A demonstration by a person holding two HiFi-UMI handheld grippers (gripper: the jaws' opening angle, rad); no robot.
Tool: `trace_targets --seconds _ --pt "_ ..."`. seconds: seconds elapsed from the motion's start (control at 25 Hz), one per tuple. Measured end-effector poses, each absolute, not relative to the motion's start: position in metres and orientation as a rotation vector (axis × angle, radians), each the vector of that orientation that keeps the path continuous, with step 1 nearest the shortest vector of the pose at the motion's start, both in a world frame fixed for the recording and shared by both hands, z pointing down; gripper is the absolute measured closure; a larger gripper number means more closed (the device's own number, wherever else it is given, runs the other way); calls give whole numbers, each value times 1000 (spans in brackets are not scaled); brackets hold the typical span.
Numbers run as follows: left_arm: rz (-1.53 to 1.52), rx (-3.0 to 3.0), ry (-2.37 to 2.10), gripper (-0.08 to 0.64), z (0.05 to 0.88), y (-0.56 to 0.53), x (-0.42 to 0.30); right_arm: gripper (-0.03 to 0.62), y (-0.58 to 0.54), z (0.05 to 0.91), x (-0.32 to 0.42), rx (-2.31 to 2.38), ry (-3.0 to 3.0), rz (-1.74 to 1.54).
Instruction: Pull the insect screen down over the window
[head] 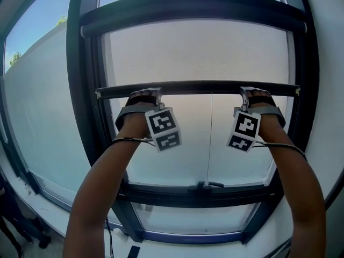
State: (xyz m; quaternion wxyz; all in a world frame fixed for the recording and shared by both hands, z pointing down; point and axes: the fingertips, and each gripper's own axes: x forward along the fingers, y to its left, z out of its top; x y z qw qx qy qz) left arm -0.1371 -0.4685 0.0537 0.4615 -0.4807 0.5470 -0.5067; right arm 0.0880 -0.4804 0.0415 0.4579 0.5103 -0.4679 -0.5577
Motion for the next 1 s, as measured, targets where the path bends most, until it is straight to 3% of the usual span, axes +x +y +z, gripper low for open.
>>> trace_targets --seconds 1.0 --pt "-1352 -1319 1223 245 117 -450 -138 331 -465 108 87 1116 -1226 -1216"
